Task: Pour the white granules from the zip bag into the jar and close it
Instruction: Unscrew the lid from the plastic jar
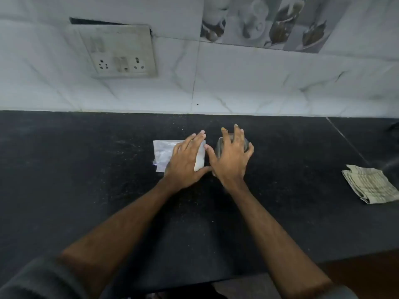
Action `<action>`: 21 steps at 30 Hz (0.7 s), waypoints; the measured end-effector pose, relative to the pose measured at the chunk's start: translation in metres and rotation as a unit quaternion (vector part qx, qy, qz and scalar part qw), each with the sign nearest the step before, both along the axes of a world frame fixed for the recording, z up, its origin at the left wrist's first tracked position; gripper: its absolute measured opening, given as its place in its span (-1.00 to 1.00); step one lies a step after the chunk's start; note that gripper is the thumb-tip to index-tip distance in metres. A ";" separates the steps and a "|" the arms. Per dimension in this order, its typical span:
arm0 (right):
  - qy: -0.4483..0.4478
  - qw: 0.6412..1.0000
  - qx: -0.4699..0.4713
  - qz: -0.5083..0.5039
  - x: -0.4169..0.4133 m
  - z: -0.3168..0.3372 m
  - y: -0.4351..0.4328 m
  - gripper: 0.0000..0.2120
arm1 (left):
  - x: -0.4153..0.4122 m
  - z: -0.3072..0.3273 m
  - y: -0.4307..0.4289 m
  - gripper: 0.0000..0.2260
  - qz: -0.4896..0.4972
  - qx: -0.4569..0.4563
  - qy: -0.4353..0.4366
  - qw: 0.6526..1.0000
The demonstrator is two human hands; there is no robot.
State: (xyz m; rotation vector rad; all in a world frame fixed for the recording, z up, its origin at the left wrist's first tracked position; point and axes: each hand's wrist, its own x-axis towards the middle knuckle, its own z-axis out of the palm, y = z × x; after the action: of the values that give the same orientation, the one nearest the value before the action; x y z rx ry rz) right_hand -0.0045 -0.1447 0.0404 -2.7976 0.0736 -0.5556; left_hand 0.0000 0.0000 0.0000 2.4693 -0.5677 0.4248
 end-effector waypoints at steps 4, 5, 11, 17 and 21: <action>0.035 0.998 0.043 -0.009 0.006 -0.004 -0.022 -0.34 | 0.012 0.010 -0.039 0.00 -0.058 -0.072 0.128 0.987; 0.038 0.998 0.048 -0.006 0.007 -0.005 -0.026 -0.36 | 0.015 0.011 -0.048 0.01 -0.065 -0.096 0.146 0.982; 0.032 0.995 0.096 -0.011 0.004 -0.009 -0.038 -0.35 | 0.031 0.006 -0.065 0.04 -0.081 -0.168 0.199 0.962; 0.016 0.995 0.096 -0.011 -0.005 -0.012 -0.039 -0.33 | 0.023 -0.001 -0.062 -0.14 -0.076 -0.184 0.200 0.959; 0.009 0.995 0.104 -0.008 -0.014 -0.015 -0.030 -0.33 | 0.011 -0.006 -0.054 -0.21 -0.064 -0.204 0.198 0.957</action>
State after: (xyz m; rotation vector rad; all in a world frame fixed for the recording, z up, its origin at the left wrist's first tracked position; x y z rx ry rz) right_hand -0.0189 -0.1752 0.0254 -2.6022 0.1479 -0.4970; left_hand 0.0114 -0.0542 -0.0057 2.0279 -0.4186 -0.0143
